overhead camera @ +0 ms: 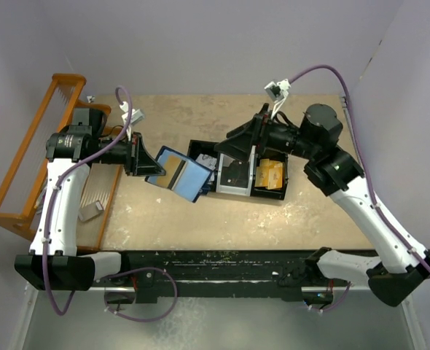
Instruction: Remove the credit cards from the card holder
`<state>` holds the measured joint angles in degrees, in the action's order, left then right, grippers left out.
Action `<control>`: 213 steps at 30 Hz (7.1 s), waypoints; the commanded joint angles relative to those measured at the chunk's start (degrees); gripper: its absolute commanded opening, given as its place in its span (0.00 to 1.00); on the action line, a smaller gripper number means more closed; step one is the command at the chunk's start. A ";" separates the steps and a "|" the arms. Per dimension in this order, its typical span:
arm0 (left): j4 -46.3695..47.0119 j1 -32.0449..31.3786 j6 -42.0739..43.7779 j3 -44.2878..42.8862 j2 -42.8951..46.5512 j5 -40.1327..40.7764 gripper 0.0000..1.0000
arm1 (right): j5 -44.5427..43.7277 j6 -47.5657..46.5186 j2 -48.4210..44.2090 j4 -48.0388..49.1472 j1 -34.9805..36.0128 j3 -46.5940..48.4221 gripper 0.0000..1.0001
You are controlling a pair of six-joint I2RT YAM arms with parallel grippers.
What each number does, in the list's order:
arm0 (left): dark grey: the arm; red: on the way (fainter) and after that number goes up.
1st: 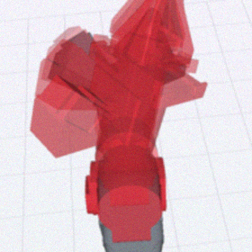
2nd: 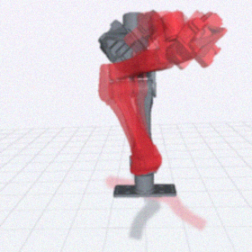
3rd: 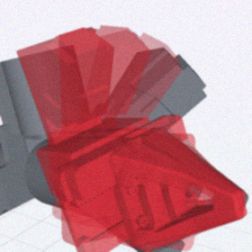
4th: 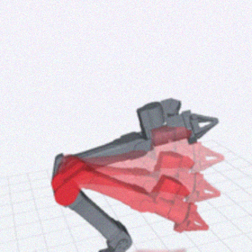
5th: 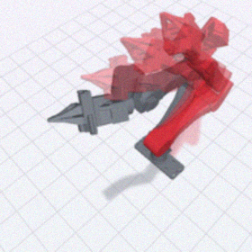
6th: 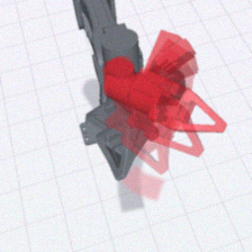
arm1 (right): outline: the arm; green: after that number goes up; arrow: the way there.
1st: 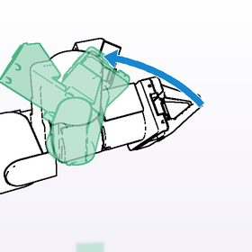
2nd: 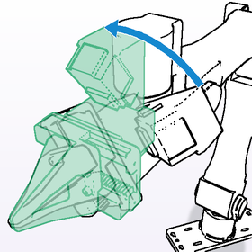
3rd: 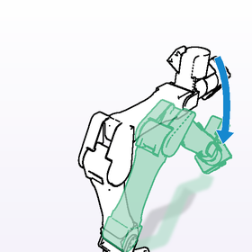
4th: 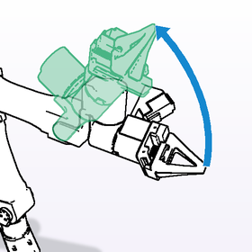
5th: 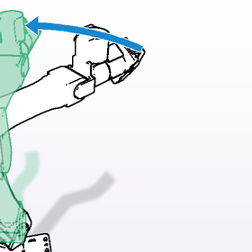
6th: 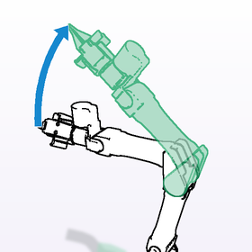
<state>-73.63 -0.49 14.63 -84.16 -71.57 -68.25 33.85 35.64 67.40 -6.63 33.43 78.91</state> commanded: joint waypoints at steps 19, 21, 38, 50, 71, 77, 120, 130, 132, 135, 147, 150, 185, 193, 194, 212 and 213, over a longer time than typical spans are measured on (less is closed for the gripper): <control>14.69 4.62 -12.92 -3.81 -6.47 -5.47 0.00 | -5.01 20.47 -3.61 29.84 3.16 -22.49 1.00; 16.44 4.62 -13.83 -3.31 -6.12 -4.22 0.00 | -5.02 17.56 -1.91 23.65 3.14 -19.31 1.00; 16.94 4.62 -13.14 2.03 -4.63 -0.33 0.00 | -5.19 17.91 1.25 29.16 6.82 -18.92 0.94; 7.47 7.48 -6.74 -1.62 -6.54 -0.35 0.00 | -5.58 17.82 2.33 23.08 7.31 -16.27 0.96; -3.39 12.77 0.76 -1.09 -6.63 -2.97 0.00 | -7.28 18.14 8.84 21.87 12.97 -10.56 0.88; -6.25 14.43 4.36 -1.23 -7.37 -4.86 0.00 | -6.88 20.00 8.64 23.29 13.57 -10.39 0.86; -14.92 14.73 7.47 -1.82 -4.85 -28.72 0.00 | -7.28 25.62 16.42 39.99 17.37 -11.88 0.59; 1.53 14.70 -9.84 2.37 -0.94 -32.02 0.00 | -5.90 28.55 18.62 45.85 17.32 -11.42 0.46; 7.61 14.66 -15.40 4.05 0.72 -32.37 0.00 | -5.47 29.39 18.65 47.67 17.24 -11.86 0.40; 15.27 14.72 -22.35 6.50 2.72 -32.01 0.00 | -5.07 30.17 18.78 49.26 17.19 -12.05 0.30; 18.47 14.68 -24.82 7.97 3.51 -31.76 0.00 | -3.27 32.43 17.90 53.36 15.94 -13.94 0.00; 18.64 14.66 -24.82 7.89 3.62 -31.37 0.00 | -3.00 32.40 16.28 53.56 15.47 -15.29 0.00; 9.60 6.33 8.45 8.21 -10.46 20.41 0.00 | -28.14 -5.71 -7.72 -21.46 -18.52 -28.09 0.00; 13.22 2.87 12.34 11.10 -17.12 27.39 0.00 | -32.90 -6.43 1.84 -15.55 -19.70 -29.32 0.00; 13.38 2.87 12.81 11.24 -17.87 28.01 0.00 | -32.89 -6.27 2.96 -14.52 -19.78 -29.30 0.00; 19.53 1.93 12.28 11.14 -15.74 38.72 0.64 | -33.36 -5.64 2.72 -15.90 -19.81 -26.63 0.64; 18.75 1.90 12.14 10.13 -14.51 38.72 0.74 | -34.05 -5.47 1.62 -16.80 -19.80 -26.43 0.67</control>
<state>-55.16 1.58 27.00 -69.67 -91.96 -30.06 2.96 30.26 74.04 -20.67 13.80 50.00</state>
